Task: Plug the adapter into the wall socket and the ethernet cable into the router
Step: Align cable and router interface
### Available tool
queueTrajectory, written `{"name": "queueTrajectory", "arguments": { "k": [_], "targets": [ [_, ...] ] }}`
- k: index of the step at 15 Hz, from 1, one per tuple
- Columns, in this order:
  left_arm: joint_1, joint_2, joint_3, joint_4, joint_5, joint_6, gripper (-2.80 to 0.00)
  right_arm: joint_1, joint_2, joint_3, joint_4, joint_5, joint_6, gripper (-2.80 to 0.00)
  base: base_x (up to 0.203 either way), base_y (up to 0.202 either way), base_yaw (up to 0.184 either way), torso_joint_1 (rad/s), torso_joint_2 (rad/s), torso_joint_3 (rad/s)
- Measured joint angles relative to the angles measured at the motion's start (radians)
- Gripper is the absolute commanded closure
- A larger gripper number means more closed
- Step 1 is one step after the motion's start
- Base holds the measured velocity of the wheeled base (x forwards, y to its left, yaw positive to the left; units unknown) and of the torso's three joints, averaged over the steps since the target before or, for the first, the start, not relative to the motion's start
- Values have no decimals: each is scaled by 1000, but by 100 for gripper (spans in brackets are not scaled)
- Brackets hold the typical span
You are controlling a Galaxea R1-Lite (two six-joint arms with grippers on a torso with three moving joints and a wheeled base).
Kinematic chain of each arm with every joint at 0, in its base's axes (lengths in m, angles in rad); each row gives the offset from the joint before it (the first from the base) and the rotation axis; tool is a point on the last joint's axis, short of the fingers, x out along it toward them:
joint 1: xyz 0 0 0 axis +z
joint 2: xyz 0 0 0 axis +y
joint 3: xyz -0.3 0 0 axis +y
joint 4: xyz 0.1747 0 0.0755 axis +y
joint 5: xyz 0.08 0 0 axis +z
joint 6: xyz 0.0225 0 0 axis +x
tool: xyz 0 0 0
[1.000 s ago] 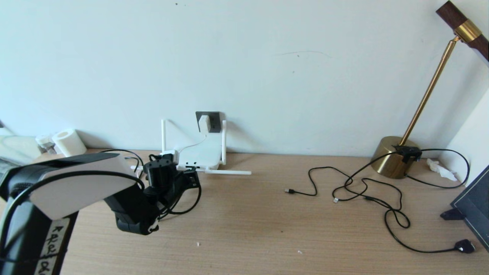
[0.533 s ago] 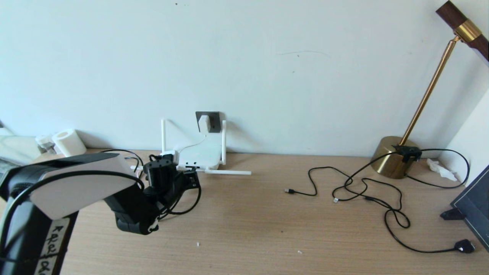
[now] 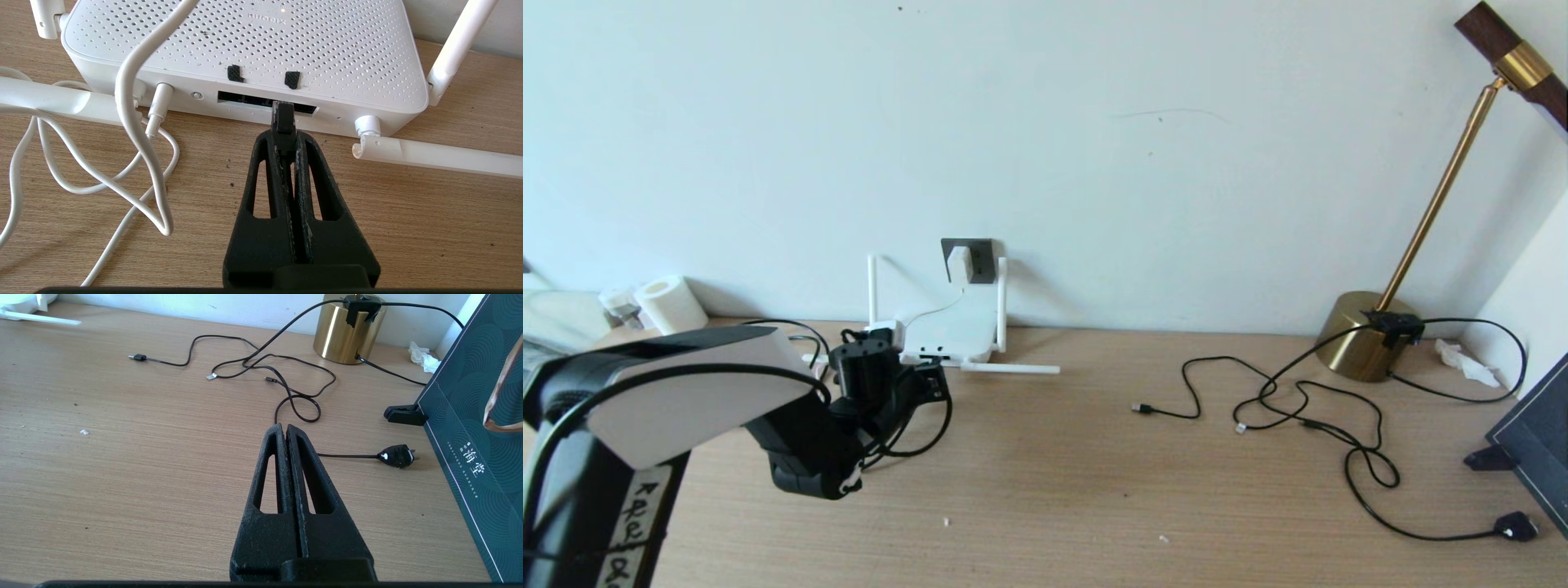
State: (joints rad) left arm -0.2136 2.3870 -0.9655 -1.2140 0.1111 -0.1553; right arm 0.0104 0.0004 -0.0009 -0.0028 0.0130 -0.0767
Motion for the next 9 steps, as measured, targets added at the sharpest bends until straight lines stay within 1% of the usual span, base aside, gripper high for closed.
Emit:
{"name": "queueTrajectory", "arguments": {
  "k": [9],
  "targets": [
    [0,0,-3,-1,-2,5,0,0,0,0,0,0,0,0,0,0,0,0,0,0]
  ]
}}
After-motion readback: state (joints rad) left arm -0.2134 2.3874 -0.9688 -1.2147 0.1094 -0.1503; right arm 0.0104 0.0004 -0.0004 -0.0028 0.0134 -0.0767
